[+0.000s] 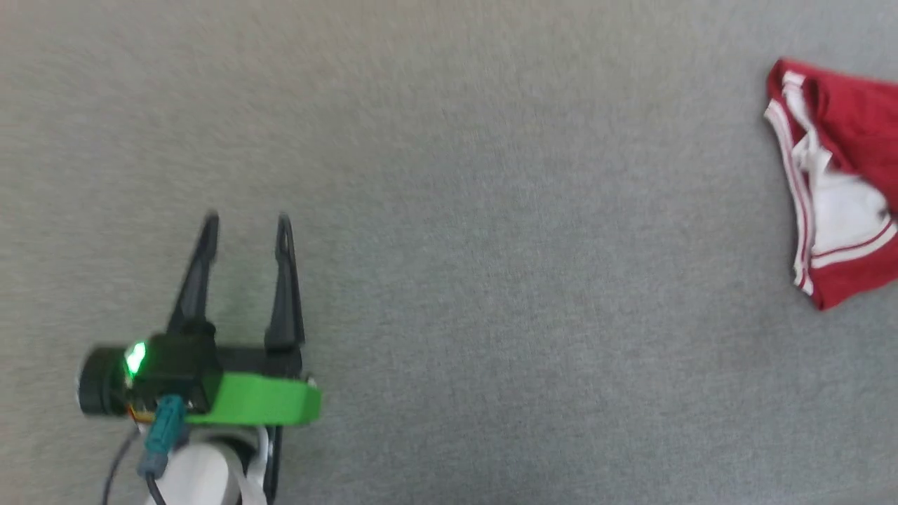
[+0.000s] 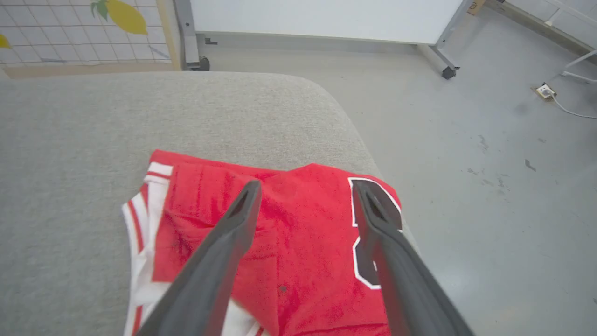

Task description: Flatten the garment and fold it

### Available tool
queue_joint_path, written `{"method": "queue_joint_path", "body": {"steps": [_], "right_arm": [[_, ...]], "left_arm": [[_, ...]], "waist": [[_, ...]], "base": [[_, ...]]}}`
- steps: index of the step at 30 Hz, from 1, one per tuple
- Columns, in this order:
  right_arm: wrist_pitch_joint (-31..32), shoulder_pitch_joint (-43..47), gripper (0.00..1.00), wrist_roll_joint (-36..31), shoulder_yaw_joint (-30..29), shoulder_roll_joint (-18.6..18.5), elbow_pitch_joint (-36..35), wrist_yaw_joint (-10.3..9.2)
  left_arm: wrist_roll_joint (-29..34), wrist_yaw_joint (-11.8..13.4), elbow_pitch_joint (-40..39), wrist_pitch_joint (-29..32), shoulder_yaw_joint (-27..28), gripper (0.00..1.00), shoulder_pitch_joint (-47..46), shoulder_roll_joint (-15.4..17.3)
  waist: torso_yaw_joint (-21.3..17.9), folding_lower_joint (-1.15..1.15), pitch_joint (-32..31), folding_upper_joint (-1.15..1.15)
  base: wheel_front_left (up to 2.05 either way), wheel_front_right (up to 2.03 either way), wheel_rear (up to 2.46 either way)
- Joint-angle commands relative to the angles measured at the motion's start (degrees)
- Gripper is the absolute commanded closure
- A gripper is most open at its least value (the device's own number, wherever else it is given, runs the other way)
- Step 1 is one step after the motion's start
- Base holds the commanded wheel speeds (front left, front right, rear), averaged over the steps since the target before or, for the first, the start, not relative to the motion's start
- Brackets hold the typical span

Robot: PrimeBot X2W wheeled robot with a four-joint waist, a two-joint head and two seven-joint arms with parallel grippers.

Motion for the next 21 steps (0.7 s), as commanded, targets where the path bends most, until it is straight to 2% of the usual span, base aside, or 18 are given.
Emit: {"method": "queue_joint_path", "body": {"steps": [1, 7, 13, 21], "right_arm": [[-1.4, 3.1, 0.0, 1.2, 0.2, 2.0, -2.8, -0.1], [-6.2, 15.5, 0.0, 1.9, 1.6, 11.4, -16.3, -0.1], [-11.4, 25.8, 0.0, 1.1, 5.2, 17.1, -25.2, -0.1], [-18.8, 35.1, 0.0, -4.5, 7.7, 20.9, -29.5, -0.1]], "left_arm": [[-1.2, 0.0, 0.9, 0.2, 0.1, 0.0, 2.0, -0.3], [-4.2, -0.2, 2.1, -0.1, -0.2, 0.0, 7.2, -1.2], [-5.4, -0.8, 3.4, -0.9, -0.9, 0.0, 9.7, -1.8], [-6.2, -2.2, 6.5, -1.9, -2.1, 0.0, 10.7, -2.9]], "waist": [[4.4, 0.0, -11.6, 0.0], [6.5, 0.0, -17.0, 0.0], [8.4, 0.0, -19.4, 0.0], [10.0, 0.0, -20.4, 0.0]], "base": [[0.0, 0.0, 0.0], [0.0, 0.0, 0.0], [0.0, 0.0, 0.0], [0.0, 0.0, 0.0]]}}
